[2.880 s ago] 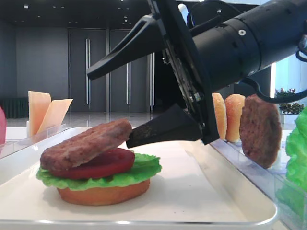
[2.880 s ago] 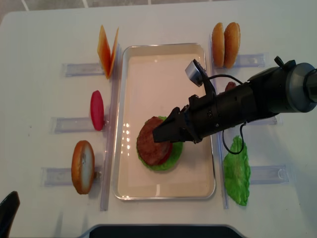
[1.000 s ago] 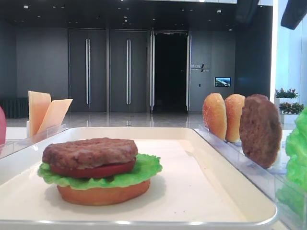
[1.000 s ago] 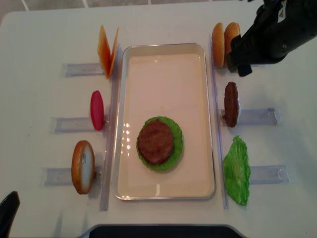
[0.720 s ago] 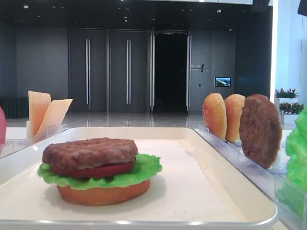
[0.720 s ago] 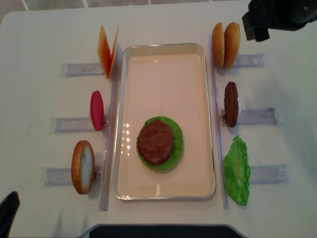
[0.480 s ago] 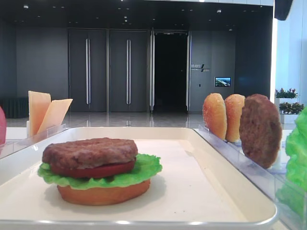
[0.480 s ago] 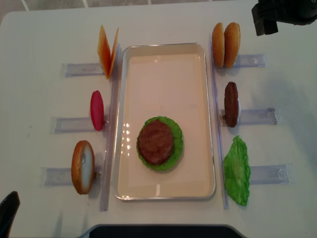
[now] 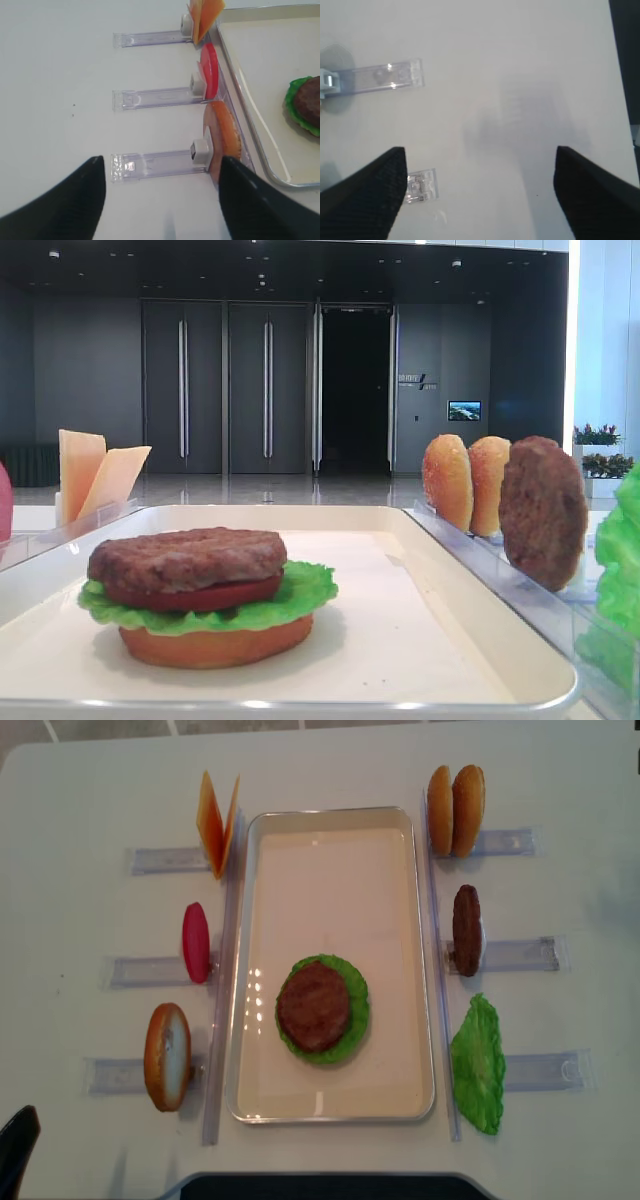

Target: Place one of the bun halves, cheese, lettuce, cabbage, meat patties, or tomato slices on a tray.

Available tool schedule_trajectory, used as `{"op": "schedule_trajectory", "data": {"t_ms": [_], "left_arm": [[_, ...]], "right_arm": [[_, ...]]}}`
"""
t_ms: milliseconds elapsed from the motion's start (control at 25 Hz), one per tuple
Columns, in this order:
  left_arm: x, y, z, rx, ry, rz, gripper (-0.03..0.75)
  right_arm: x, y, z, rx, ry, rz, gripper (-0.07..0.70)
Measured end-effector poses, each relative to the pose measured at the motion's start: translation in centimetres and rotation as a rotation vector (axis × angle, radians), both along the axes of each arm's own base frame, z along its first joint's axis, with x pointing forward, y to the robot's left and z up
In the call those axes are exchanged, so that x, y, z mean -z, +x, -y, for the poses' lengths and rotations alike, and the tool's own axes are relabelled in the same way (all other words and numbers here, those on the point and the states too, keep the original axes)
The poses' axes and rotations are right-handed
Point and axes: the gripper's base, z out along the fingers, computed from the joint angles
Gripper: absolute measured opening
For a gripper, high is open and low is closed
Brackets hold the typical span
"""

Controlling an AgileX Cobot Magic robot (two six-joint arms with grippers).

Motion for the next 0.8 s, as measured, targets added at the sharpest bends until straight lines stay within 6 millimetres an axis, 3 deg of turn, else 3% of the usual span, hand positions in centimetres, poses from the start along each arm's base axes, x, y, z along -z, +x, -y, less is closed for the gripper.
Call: {"op": "schedule_trajectory", "data": {"t_ms": [200,360,520,800], "left_arm": [[0.0,0.0,0.0,0.000,0.000,0.000,0.534],[0.0,0.0,0.0,0.000,0.000,0.000,0.534],[0.0,0.0,0.0,0.000,0.000,0.000,0.534],[0.0,0.0,0.0,0.000,0.000,0.000,0.534]], "right_arm": [[-0.3,-0.2,0.6,0.020,-0.022,0.013,0.594],[-1.9,-1.4,0.5,0.025,-0.027,0.063,0.594],[-4.8,-4.0,0.4,0.027,-0.037,0.163,0.594],[-9.8,-10.8,-0.1,0.022,-0.055,0.358,0.594]]}}
